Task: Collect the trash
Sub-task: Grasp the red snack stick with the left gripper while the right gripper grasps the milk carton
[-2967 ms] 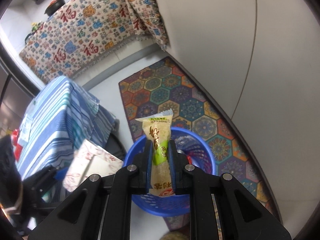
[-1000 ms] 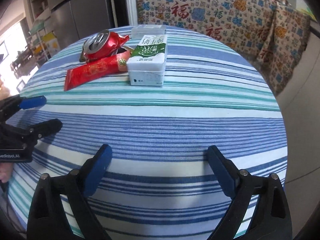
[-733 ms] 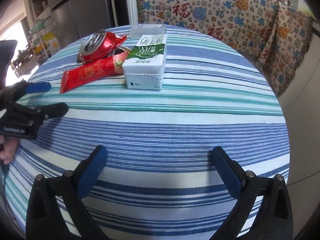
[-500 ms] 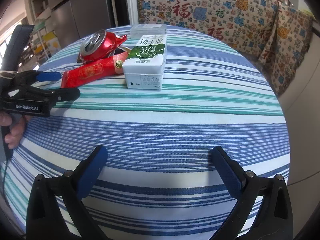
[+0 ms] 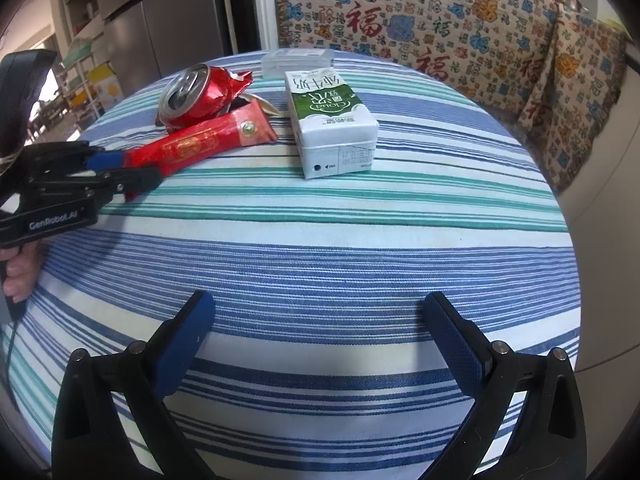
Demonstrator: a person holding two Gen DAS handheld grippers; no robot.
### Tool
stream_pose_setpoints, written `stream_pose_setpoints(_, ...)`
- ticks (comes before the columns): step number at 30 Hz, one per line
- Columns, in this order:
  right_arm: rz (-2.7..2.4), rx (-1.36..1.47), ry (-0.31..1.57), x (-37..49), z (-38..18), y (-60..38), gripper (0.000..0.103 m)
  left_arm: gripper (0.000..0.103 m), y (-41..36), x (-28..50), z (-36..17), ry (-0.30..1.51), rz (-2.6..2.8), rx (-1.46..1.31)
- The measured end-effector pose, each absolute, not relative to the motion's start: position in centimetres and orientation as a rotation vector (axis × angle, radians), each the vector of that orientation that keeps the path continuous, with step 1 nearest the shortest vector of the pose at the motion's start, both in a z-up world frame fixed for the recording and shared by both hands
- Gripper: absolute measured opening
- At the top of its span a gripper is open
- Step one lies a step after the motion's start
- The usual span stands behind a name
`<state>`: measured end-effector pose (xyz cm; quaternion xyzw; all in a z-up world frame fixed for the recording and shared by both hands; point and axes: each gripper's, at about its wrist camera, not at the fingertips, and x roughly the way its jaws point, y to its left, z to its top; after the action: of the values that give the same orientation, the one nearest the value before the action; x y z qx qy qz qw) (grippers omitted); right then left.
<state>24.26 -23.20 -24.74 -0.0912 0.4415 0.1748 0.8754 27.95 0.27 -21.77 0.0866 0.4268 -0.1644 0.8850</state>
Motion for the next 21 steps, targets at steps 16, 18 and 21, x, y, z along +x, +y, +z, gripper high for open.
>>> stream_pose_setpoints(16, 0.367, -0.19, 0.917, 24.1, -24.7, -23.1, 0.103, 0.056, 2.4, 16.6, -21.5, 0.978, -0.163, 0.048)
stream_pose_setpoints(18, 0.367, -0.19, 0.917, 24.1, -24.7, -23.1, 0.103, 0.062, 1.9, 17.1, -21.6, 0.985, -0.184, 0.085)
stream_pose_setpoints(21, 0.368, -0.19, 0.917, 24.1, -24.7, -23.1, 0.103, 0.062, 0.6, 18.1, -21.6, 0.969, -0.219, 0.17)
